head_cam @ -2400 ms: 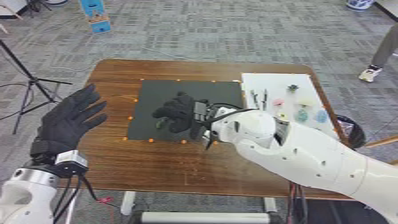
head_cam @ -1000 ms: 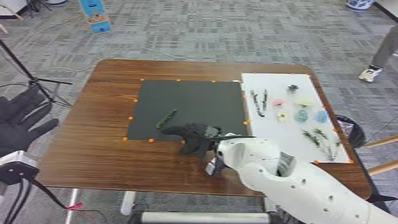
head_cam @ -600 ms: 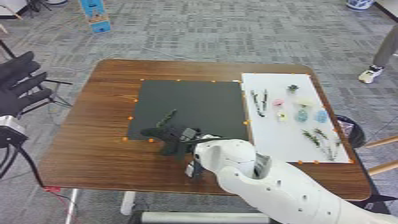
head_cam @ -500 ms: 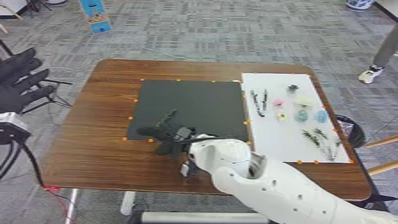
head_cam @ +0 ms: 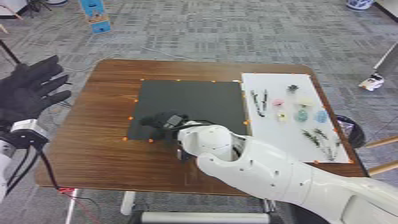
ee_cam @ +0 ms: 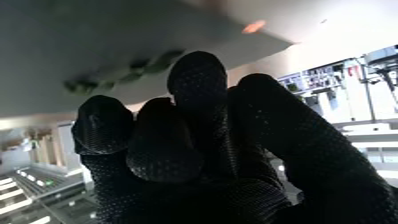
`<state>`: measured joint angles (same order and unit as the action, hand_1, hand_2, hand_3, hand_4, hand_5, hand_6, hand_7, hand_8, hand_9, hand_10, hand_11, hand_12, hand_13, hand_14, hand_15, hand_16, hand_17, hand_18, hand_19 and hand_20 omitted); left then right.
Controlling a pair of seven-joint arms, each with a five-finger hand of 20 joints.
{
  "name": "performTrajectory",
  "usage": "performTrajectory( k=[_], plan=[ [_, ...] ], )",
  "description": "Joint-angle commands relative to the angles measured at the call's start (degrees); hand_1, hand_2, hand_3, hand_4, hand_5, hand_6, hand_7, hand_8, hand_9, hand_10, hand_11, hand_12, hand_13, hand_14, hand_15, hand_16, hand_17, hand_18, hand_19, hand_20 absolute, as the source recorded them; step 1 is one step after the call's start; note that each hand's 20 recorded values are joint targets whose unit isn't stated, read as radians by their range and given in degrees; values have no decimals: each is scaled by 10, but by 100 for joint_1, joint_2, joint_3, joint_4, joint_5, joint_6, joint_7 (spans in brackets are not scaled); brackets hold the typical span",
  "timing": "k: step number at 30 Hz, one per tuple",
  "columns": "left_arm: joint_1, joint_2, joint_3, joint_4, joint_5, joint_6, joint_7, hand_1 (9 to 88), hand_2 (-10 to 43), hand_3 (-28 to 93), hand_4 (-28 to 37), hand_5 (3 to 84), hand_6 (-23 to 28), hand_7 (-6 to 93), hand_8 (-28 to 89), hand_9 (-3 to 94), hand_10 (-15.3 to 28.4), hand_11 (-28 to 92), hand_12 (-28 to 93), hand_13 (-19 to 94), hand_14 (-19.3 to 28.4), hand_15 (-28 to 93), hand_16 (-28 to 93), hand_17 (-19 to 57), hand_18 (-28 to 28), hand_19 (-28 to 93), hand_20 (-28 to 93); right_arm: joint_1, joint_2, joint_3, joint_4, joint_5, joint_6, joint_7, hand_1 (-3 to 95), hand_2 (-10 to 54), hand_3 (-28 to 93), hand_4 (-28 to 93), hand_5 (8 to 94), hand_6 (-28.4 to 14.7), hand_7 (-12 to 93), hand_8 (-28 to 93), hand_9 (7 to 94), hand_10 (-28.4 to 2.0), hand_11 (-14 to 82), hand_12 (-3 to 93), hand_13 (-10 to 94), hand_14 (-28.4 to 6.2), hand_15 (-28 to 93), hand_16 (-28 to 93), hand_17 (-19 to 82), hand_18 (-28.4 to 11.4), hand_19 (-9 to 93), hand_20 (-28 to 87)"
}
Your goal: Arrange flowers
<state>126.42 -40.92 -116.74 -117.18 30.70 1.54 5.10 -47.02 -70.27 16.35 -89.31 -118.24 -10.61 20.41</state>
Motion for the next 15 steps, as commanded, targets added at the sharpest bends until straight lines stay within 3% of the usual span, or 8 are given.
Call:
performTrajectory(
  k=[1, 3, 7, 11, 15],
  plan=[
    [-230, 57, 59, -332, 142, -567, -169, 219, -95, 646, -283, 261, 22, 155, -80, 223, 103, 110, 168, 179, 130, 116, 57, -127, 222, 398, 65, 279, 83, 76, 20, 13, -61, 235, 247, 184, 932, -79, 270, -4, 138, -124, 751, -127, 578, 411, 740, -95, 877, 364, 419, -242, 932, 583],
    [-237, 46, 69, -371, 156, -626, -203, 219, -95, 646, -283, 261, 22, 155, -80, 224, 104, 111, 168, 180, 131, 119, 57, -127, 223, 399, 65, 256, 126, 67, 27, 7, -174, 241, 244, 183, 932, -74, 276, -5, 136, -123, 753, -127, 580, 407, 741, -95, 877, 364, 420, -244, 932, 586],
    [-292, 101, 138, -380, 180, -598, -195, 218, -95, 649, -283, 261, 22, 153, -80, 224, 104, 111, 167, 181, 131, 122, 56, -127, 224, 401, 65, 208, 164, 30, 48, -7, -409, 207, 242, 185, 932, -72, 287, -6, 135, -122, 754, -127, 583, 404, 742, -97, 877, 365, 420, -243, 932, 588],
    [-559, 248, 353, -293, 155, -598, -193, 217, -95, 650, -283, 262, 22, 151, -79, 225, 105, 110, 167, 182, 132, 125, 55, -127, 224, 401, 64, 191, 167, -18, 120, -18, -581, 142, 244, 184, 932, -77, 301, -4, 132, -119, 752, -126, 584, 403, 739, -96, 876, 368, 416, -243, 932, 585],
    [-968, 396, 657, -163, 151, -724, -249, 216, -93, 651, -283, 262, 22, 150, -79, 225, 105, 110, 167, 182, 132, 127, 54, -127, 225, 402, 64, 186, 206, -44, 122, -41, -667, 126, 245, 183, 932, -78, 308, -2, 133, -119, 753, -124, 585, 404, 739, -97, 876, 369, 416, -244, 932, 586]
  ],
)
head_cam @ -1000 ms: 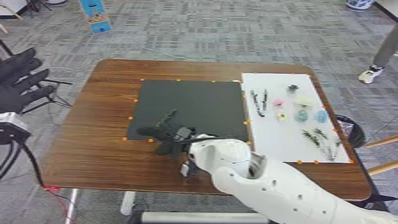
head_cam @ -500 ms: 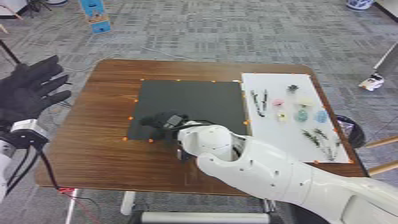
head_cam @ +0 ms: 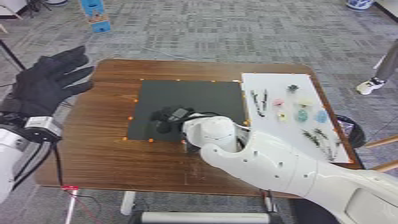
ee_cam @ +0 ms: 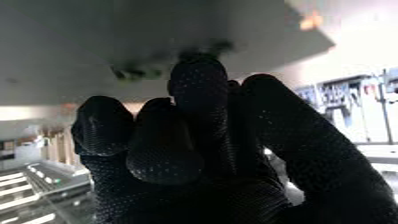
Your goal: Arrange flowers
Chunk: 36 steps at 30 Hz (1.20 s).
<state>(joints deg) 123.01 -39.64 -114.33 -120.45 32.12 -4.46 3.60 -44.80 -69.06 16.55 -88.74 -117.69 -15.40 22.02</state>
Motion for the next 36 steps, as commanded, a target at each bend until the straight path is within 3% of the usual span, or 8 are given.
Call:
performTrajectory(
  k=[1, 5, 9, 16, 20, 26, 30, 36],
  plan=[
    [-667, 292, 458, 164, 3, -111, -99, 216, -93, 652, -283, 262, 22, 151, -78, 225, 105, 110, 167, 182, 132, 128, 54, -126, 225, 402, 64, -37, 103, -73, 50, -101, -185, -36, 246, 182, 932, -78, 309, -2, 133, -119, 753, -124, 585, 404, 739, -97, 876, 369, 416, -244, 932, 586],
    [-709, 326, 516, 150, 0, -126, -103, 216, -93, 653, -283, 261, 22, 151, -79, 224, 105, 111, 168, 181, 132, 129, 53, -126, 225, 403, 64, -40, 223, -68, -93, -124, -305, -70, 246, 182, 932, -79, 313, -2, 132, -118, 754, -123, 586, 403, 740, -97, 877, 368, 416, -244, 932, 586],
    [-584, 320, 436, 102, 3, -133, -142, 215, -93, 655, -283, 261, 22, 151, -79, 224, 105, 111, 167, 181, 132, 130, 53, -126, 225, 403, 64, -105, 446, -12, -384, -240, -410, -255, 244, 185, 932, -77, 315, -2, 134, -119, 754, -123, 588, 404, 741, -98, 878, 368, 416, -244, 932, 587],
    [-488, 306, 402, 105, -29, -35, -144, 216, -92, 654, -283, 260, 21, 152, -79, 224, 104, 111, 167, 181, 133, 129, 52, -126, 225, 404, 63, -308, 783, 178, -762, -370, -514, -472, 242, 188, 932, -77, 316, -2, 132, -119, 753, -122, 587, 407, 737, -100, 878, 372, 413, -246, 932, 588],
    [-532, 281, 443, 118, -27, -51, -170, 217, -89, 651, -283, 260, 21, 151, -79, 224, 105, 111, 167, 181, 133, 130, 52, -126, 226, 405, 64, -577, 914, 509, -923, -94, -85, -731, 231, 187, 931, -81, 317, -3, 132, -119, 749, -124, 587, 405, 733, -102, 878, 372, 408, -247, 932, 586],
    [-461, 267, 415, 88, -27, -58, -148, 217, -89, 654, -283, 260, 21, 151, -79, 224, 105, 111, 167, 181, 133, 130, 52, -127, 226, 405, 63, -795, 1338, 618, -1096, 353, 1803, -855, 202, 185, 920, -110, 342, -2, 134, -114, 709, -126, 593, 372, 700, -111, 866, 366, 369, -247, 932, 550],
    [-379, 240, 373, 67, -30, -49, -133, 216, -88, 657, -283, 260, 21, 150, -79, 224, 105, 112, 167, 182, 132, 134, 52, -127, 226, 406, 64, -807, 1485, 588, -1109, 663, 2986, -820, 214, 103, 866, -177, 447, -16, 143, -107, 675, -133, 595, 327, 685, -115, 857, 362, 351, -245, 929, 524],
    [-365, 212, 391, 76, -46, -25, -123, 216, -84, 660, -283, 262, 22, 150, -79, 224, 104, 112, 166, 183, 133, 136, 51, -126, 225, 408, 65, -868, 1186, 909, -825, 476, 2401, -218, 209, 133, 876, -164, 491, -21, 146, -107, 674, -131, 588, 326, 678, -117, 851, 356, 345, -244, 924, 518]
  ],
)
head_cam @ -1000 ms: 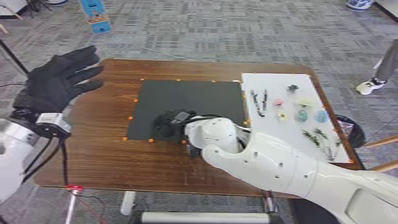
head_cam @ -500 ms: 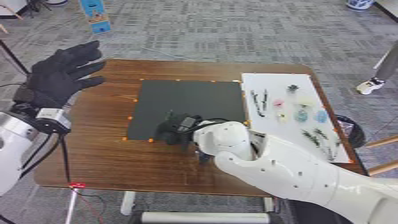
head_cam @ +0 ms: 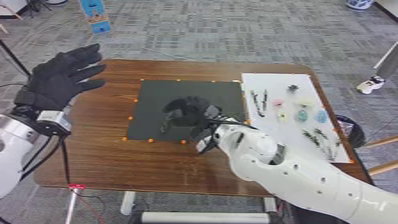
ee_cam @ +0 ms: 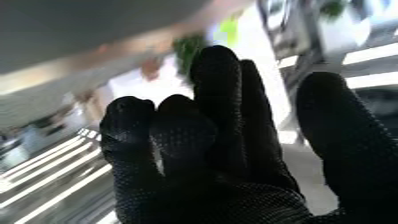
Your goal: Arrange flowers
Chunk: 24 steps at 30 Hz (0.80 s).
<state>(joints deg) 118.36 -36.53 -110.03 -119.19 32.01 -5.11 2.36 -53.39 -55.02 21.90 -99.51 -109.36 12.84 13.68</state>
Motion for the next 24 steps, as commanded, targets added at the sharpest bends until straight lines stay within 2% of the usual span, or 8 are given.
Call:
performTrajectory(
  k=[1, 4, 10, 17, 24],
  plan=[
    [96, -100, -30, -49, -39, 42, -17, 215, -82, 660, -283, 262, 22, 151, -79, 225, 105, 113, 167, 182, 133, 137, 51, -126, 225, 409, 65, -30, -284, 432, 312, -371, -666, 665, 202, 151, 886, -148, 480, -21, 138, -106, 693, -128, 598, 325, 683, -117, 856, 352, 349, -245, 926, 521],
    [74, -110, -14, -43, -31, 46, -2, 214, -81, 662, -283, 263, 22, 151, -79, 225, 105, 114, 166, 183, 133, 138, 51, -126, 224, 409, 66, 72, -452, 372, 540, -380, -1087, 764, 186, 194, 916, -95, 433, -20, 125, -106, 733, -128, 627, 320, 714, -112, 877, 349, 377, -247, 932, 556],
    [-14, -73, 51, -24, -37, 53, 2, 214, -79, 663, -283, 264, 23, 151, -79, 226, 105, 115, 166, 184, 134, 143, 51, -126, 224, 409, 67, 451, -673, -1, 902, -411, -1693, 856, 190, 219, 932, -40, 396, -10, 129, -112, 758, -122, 634, 356, 739, -109, 898, 354, 404, -251, 932, 597],
    [-80, -63, 128, -11, -41, 43, 5, 211, -77, 665, -283, 264, 22, 152, -80, 226, 105, 115, 165, 184, 134, 144, 49, -126, 223, 410, 68, 751, -791, -455, 1013, -485, -2013, 902, 184, 236, 932, -23, 404, -4, 141, -121, 776, -119, 652, 349, 756, -107, 912, 355, 425, -250, 932, 616],
    [-44, -62, 82, -21, -43, 47, 20, 210, -76, 667, -283, 264, 22, 151, -79, 226, 105, 116, 165, 185, 134, 144, 49, -125, 223, 411, 69, 657, -777, -459, 804, -538, -2236, 800, 177, 244, 932, -26, 411, -7, 140, -124, 775, -120, 658, 336, 757, -107, 910, 359, 426, -250, 932, 621]
  ],
)
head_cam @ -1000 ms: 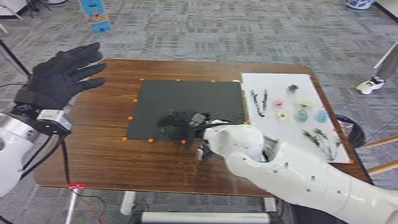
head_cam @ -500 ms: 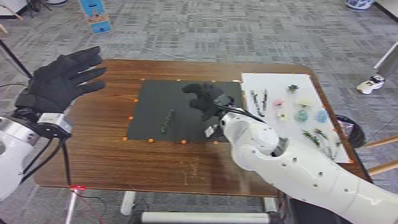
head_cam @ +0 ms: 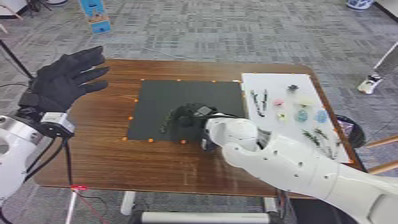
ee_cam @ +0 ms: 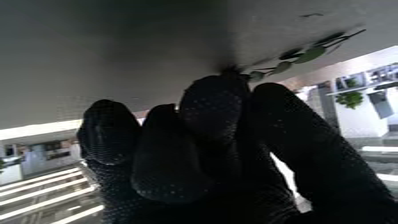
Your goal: Arrange flowers
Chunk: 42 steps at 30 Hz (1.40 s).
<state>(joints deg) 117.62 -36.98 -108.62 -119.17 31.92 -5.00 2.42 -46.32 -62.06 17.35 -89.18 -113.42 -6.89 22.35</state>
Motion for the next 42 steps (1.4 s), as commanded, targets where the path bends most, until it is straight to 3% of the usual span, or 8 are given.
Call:
performTrajectory(
  k=[1, 10, 17, 27, 42],
  plan=[
    [54, -25, -75, -31, -38, 39, 3, 210, -76, 666, -283, 264, 22, 151, -79, 226, 105, 116, 165, 185, 134, 145, 49, -125, 223, 411, 69, -100, -69, 27, -294, -173, -315, -120, 175, 243, 932, -27, 413, -8, 140, -124, 775, -120, 658, 335, 757, -107, 910, 359, 426, -250, 932, 621],
    [-74, 2, 34, 26, -55, 42, -1, 211, -74, 663, -283, 264, 22, 152, -80, 226, 105, 115, 165, 185, 135, 147, 49, -125, 223, 411, 71, -316, -136, 248, -733, -126, -509, -370, 166, 239, 932, -42, 418, -12, 138, -125, 774, -121, 660, 330, 756, -106, 910, 360, 425, -251, 932, 621],
    [-146, 8, 103, 55, -52, 33, -7, 211, -73, 665, -283, 265, 22, 151, -79, 227, 105, 114, 165, 185, 135, 149, 48, -125, 224, 412, 71, -302, -233, 216, -738, -238, -420, -382, 164, 236, 932, -45, 421, -13, 137, -124, 774, -122, 658, 329, 756, -107, 908, 361, 423, -251, 932, 621],
    [61, -43, -75, -25, -57, 57, -4, 211, -72, 665, -283, 265, 22, 151, -79, 227, 106, 116, 165, 185, 134, 148, 46, -125, 223, 412, 71, -234, -18, 207, -668, -370, -495, -256, 166, 232, 932, -42, 430, -12, 142, -125, 773, -121, 657, 328, 757, -107, 907, 360, 422, -251, 932, 618],
    [93, -48, -91, -32, -65, 69, 17, 212, -71, 667, -283, 265, 22, 150, -79, 227, 105, 116, 164, 185, 135, 149, 48, -125, 223, 411, 71, 48, 142, 142, -408, -412, -277, 25, 170, 228, 932, -32, 448, -15, 142, -126, 781, -120, 657, 327, 761, -105, 909, 357, 427, -252, 932, 623]
  ],
)
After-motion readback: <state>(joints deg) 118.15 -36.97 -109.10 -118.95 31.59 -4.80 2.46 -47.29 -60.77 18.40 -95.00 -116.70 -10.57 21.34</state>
